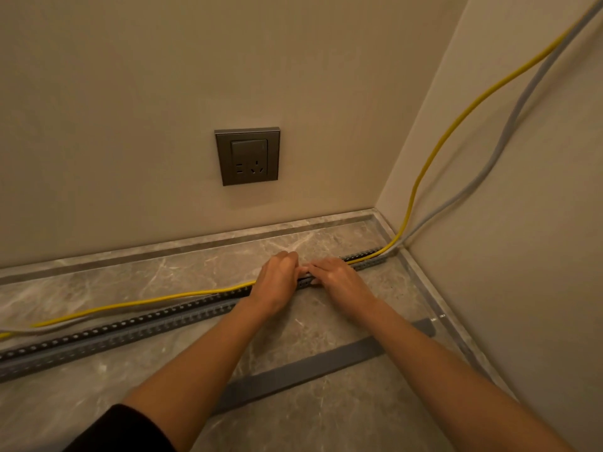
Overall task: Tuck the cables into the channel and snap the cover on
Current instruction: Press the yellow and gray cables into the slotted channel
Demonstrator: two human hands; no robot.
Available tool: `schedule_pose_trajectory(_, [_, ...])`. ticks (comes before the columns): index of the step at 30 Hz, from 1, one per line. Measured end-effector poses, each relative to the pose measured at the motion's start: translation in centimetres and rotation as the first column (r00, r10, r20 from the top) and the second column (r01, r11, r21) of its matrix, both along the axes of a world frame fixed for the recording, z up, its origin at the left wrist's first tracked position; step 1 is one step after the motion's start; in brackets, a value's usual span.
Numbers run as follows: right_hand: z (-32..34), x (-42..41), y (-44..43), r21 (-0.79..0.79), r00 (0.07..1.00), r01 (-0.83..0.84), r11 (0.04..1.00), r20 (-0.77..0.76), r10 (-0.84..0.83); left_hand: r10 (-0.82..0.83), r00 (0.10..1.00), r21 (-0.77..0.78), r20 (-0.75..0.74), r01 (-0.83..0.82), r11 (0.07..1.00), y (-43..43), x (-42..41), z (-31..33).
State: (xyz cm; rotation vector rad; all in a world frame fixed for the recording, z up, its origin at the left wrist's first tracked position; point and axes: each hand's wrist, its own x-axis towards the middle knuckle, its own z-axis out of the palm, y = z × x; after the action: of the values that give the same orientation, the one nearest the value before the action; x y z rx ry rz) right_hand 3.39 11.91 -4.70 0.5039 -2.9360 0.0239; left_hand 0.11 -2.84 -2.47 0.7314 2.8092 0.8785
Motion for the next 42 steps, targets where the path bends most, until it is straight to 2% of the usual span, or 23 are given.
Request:
schedule_pose_trajectory(5, [0.0, -0.9, 0.2, 0.081, 0.998, -0.012, 0.997, -0.059, 0.017, 0.036, 0.999, 0.045, -0.027, -0.035, 0.998, -1.1, -1.3, 0.4])
schedule_pose_trajectory(7, [0.3, -1.4, 1.0, 0.111, 0.996, 0.0, 0.994, -0.089, 0.01, 0.033, 0.999, -0.008, -0.033, -0.033, 0.999, -2.3, -2.2, 0.7])
schedule_pose_trajectory(10, [0.4, -1.8, 2.4, 0.113, 0.998, 0.019, 0.993, -0.057, -0.013, 0.022, 1.0, -0.103, 0.002, -0.022, 0.994, -4.3, -3.4, 0.9])
schedule_pose_trajectory(19, [-0.3, -1.7, 2.6, 0.052, 0.993, 0.064, 0.997, -0.106, -0.058, 0.059, 0.997, -0.223, 0.054, -0.046, 0.974, -9.3, -4.7, 0.4])
schedule_pose_trajectory(21, [0.1, -1.8, 2.5, 0.079, 0.996, 0.06, 0.995, -0.077, -0.054, 0.05, 0.996, -0.211, 0.078, -0.032, 0.977, -9.8, -4.7, 0.4])
schedule_pose_trajectory(24, [1.2, -2.1, 1.4, 0.116, 0.99, 0.114, 0.987, 0.074, -0.123, 0.086, 0.988, -0.152, 0.129, -0.066, 0.986, -9.6, -4.7, 0.2])
schedule_pose_trajectory(26, [1.6, -2.4, 0.1, 0.125, 0.983, 0.128, 0.984, 0.116, -0.143, 0.09, 0.982, -0.13, 0.164, -0.069, 0.989, -9.6, -4.8, 0.2])
schedule_pose_trajectory(30, [2.1, -3.0, -3.8, 0.065, 0.986, 0.046, 0.997, 0.16, -0.056, 0.126, 0.981, -0.093, 0.146, -0.113, 0.989, -9.4, -4.5, 0.1])
schedule_pose_trajectory(33, [2.3, -3.3, -4.8, 0.0, 0.979, 0.074, 0.997, 0.191, -0.073, 0.186, 0.975, -0.037, 0.119, -0.183, 0.982, -9.2, -4.3, 0.2])
schedule_pose_trajectory(38, [2.2, -3.6, -4.6, -0.069, 0.979, 0.089, 0.994, 0.19, -0.074, 0.188, 0.98, 0.007, 0.067, -0.189, 0.982, -9.0, -4.8, 1.8])
schedule_pose_trajectory(42, [1.9, -3.7, -4.8, -0.017, 0.996, 0.023, 1.0, 0.092, -0.022, 0.132, 0.991, -0.049, 0.02, -0.131, 0.99, -9.1, -3.6, 0.9])
